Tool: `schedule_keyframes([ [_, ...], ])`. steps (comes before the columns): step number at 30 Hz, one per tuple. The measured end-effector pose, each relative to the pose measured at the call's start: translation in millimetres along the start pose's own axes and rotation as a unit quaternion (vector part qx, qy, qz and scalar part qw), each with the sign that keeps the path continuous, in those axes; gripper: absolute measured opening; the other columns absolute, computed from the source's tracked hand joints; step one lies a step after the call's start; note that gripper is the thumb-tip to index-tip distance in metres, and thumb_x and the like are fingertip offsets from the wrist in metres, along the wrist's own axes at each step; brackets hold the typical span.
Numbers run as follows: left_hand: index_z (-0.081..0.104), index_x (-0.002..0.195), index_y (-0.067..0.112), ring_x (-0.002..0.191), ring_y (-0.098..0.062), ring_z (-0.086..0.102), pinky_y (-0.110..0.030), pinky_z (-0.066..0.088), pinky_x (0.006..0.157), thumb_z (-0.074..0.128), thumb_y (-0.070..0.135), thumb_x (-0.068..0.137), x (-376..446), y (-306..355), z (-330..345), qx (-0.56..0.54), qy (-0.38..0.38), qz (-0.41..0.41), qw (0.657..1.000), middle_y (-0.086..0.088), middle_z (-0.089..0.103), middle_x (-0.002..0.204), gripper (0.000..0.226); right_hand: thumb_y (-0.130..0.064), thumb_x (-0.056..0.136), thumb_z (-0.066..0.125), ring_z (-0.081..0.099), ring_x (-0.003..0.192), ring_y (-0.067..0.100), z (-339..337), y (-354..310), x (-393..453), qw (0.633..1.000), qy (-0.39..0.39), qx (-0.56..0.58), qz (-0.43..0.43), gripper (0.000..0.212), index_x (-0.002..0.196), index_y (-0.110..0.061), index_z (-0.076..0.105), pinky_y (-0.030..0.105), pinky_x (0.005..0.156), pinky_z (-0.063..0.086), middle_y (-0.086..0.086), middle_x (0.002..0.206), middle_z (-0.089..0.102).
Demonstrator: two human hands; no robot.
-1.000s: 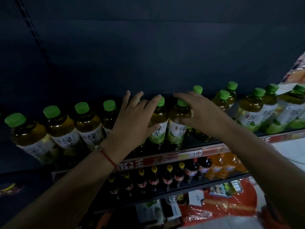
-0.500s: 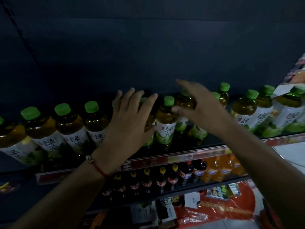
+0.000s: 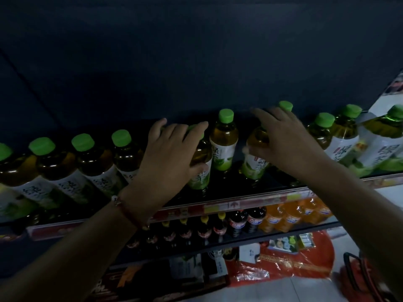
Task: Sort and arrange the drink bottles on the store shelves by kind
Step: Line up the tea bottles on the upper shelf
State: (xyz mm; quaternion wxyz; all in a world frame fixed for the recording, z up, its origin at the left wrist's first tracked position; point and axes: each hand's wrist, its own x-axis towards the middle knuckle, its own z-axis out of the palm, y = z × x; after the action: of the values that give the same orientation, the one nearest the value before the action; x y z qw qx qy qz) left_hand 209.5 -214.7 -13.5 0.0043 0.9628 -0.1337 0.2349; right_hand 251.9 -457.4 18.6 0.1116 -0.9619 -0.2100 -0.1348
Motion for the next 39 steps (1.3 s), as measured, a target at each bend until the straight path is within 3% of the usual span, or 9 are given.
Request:
schedule_keyframes([
  [5, 0.041, 0.145, 0.023, 0.119, -0.024, 0.054, -0.045, 0.020, 0.114, 0.072, 0.057, 0.074, -1, 4, -2, 0.000, -0.006, -0.007, 1.000, -0.001, 0.062, 0.120, 0.085, -0.056, 0.089, 0.057, 0.046, 0.126, 0.028, -11, -33, 31, 0.999, -0.039, 0.032, -0.019, 0.074, 0.148, -0.018, 0.036, 0.037, 0.099, 0.040, 0.009, 0.138, 0.049],
  [9, 0.039, 0.145, 0.022, 0.119, -0.025, 0.054, -0.044, 0.021, 0.113, 0.072, 0.058, 0.074, -1, 3, -1, -0.005, -0.007, -0.008, 1.000, -0.002, 0.062, 0.121, 0.086, -0.044, 0.095, 0.056, 0.053, 0.086, 0.022, -10, -44, 66, 0.990, -0.139, -0.008, -0.008, 0.034, 0.105, -0.012, 0.062, 0.030, 0.071, 0.038, 0.010, 0.099, 0.061],
  [14, 0.041, 0.146, 0.020, 0.118, -0.028, 0.055, -0.043, 0.023, 0.111, 0.070, 0.053, 0.079, -1, 2, -1, -0.025, -0.004, -0.014, 1.000, -0.005, 0.064, 0.120, 0.080, -0.036, 0.090, 0.067, 0.053, 0.104, 0.012, -27, -24, 64, 0.979, -0.189, 0.046, -0.062, 0.046, 0.135, -0.030, 0.057, 0.025, 0.083, 0.037, 0.002, 0.129, 0.062],
  [17, 0.040, 0.147, 0.019, 0.119, -0.029, 0.055, -0.045, 0.024, 0.111, 0.068, 0.052, 0.082, -1, 3, -2, -0.028, -0.007, -0.014, 0.999, -0.007, 0.064, 0.123, 0.079, -0.033, 0.088, 0.070, 0.051, 0.100, 0.004, -30, -17, 54, 0.971, -0.210, 0.090, -0.068, 0.050, 0.136, -0.034, 0.055, 0.021, 0.076, 0.039, -0.007, 0.124, 0.063],
  [21, 0.041, 0.146, 0.019, 0.119, -0.028, 0.056, -0.045, 0.025, 0.111, 0.064, 0.052, 0.081, -2, 6, -4, -0.030, -0.007, -0.013, 0.999, -0.006, 0.064, 0.124, 0.077, -0.031, 0.088, 0.070, 0.055, 0.096, 0.004, -26, -20, 45, 0.972, -0.190, 0.103, -0.087, 0.048, 0.134, -0.033, 0.057, 0.020, 0.078, 0.042, -0.005, 0.123, 0.066],
  [25, 0.040, 0.146, 0.019, 0.119, -0.027, 0.055, -0.045, 0.026, 0.113, 0.062, 0.052, 0.081, -3, 6, -6, -0.025, -0.008, -0.012, 1.000, -0.005, 0.064, 0.123, 0.076, -0.028, 0.090, 0.069, 0.048, 0.074, -0.011, -20, -23, 39, 0.973, -0.178, 0.121, -0.085, 0.052, 0.139, -0.029, 0.053, 0.005, 0.066, 0.034, -0.004, 0.124, 0.065],
  [30, 0.040, 0.146, 0.020, 0.122, -0.027, 0.053, -0.047, 0.027, 0.113, 0.061, 0.052, 0.082, -3, 6, -7, -0.020, -0.006, -0.009, 1.000, -0.006, 0.060, 0.127, 0.075, -0.026, 0.092, 0.067, 0.051, 0.123, 0.010, -16, -25, 23, 0.976, -0.128, 0.156, -0.082, 0.053, 0.143, -0.024, 0.050, 0.025, 0.102, 0.041, 0.000, 0.140, 0.055],
  [35, 0.043, 0.144, 0.022, 0.130, -0.031, 0.045, -0.055, 0.021, 0.116, 0.069, 0.051, 0.079, 1, 9, -8, -0.032, 0.010, -0.002, 0.999, -0.011, 0.048, 0.139, 0.077, -0.034, 0.089, 0.069, 0.048, 0.114, 0.006, -27, -3, 3, 0.982, 0.069, 0.175, 0.024, 0.045, 0.131, -0.021, 0.059, 0.017, 0.091, 0.034, -0.006, 0.122, 0.056],
  [39, 0.041, 0.146, 0.023, 0.131, -0.032, 0.044, -0.058, 0.023, 0.115, 0.074, 0.050, 0.077, 17, 21, -10, -0.062, 0.001, 0.055, 0.997, -0.010, 0.052, 0.136, 0.081, -0.030, 0.085, 0.074, 0.060, 0.101, 0.013, -18, 6, -6, 0.971, -0.041, 0.192, 0.138, 0.057, 0.137, -0.029, 0.051, 0.026, 0.075, 0.052, -0.005, 0.118, 0.059],
])
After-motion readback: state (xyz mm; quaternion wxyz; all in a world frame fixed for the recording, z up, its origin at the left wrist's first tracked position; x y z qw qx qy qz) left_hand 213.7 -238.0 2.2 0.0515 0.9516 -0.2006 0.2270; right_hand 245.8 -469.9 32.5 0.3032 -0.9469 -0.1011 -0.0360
